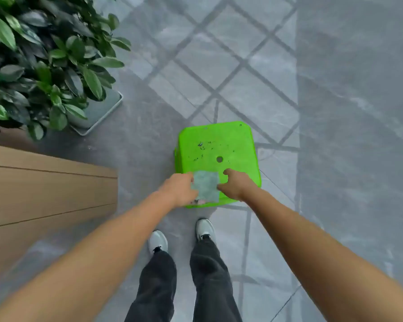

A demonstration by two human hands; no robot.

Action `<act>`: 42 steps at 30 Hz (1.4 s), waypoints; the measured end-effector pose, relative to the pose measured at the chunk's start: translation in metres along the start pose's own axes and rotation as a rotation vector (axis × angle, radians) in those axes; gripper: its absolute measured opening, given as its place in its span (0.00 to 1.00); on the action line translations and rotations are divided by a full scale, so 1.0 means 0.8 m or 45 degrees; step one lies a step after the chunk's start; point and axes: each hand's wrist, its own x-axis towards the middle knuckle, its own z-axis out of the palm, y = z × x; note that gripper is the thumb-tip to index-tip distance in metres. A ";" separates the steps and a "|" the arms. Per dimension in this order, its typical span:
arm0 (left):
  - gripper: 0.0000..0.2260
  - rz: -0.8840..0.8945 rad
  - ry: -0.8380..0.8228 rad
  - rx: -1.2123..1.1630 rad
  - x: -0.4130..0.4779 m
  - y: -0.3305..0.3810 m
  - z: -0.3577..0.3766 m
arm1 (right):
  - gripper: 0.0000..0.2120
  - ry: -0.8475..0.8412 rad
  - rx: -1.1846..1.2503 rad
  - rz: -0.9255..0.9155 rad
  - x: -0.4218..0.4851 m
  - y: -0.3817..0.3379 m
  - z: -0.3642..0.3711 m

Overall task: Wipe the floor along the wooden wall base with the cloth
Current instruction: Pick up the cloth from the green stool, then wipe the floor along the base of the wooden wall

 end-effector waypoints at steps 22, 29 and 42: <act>0.08 -0.505 0.552 -1.348 0.008 -0.236 0.165 | 0.22 0.049 0.294 -0.223 0.045 -0.127 0.231; 0.05 -0.598 0.645 -1.562 -0.049 -0.393 0.235 | 0.20 -0.025 0.372 -0.395 0.027 -0.197 0.383; 0.10 -0.522 0.802 -2.379 0.230 -0.567 0.375 | 0.29 -0.431 0.052 -0.655 0.336 -0.209 0.567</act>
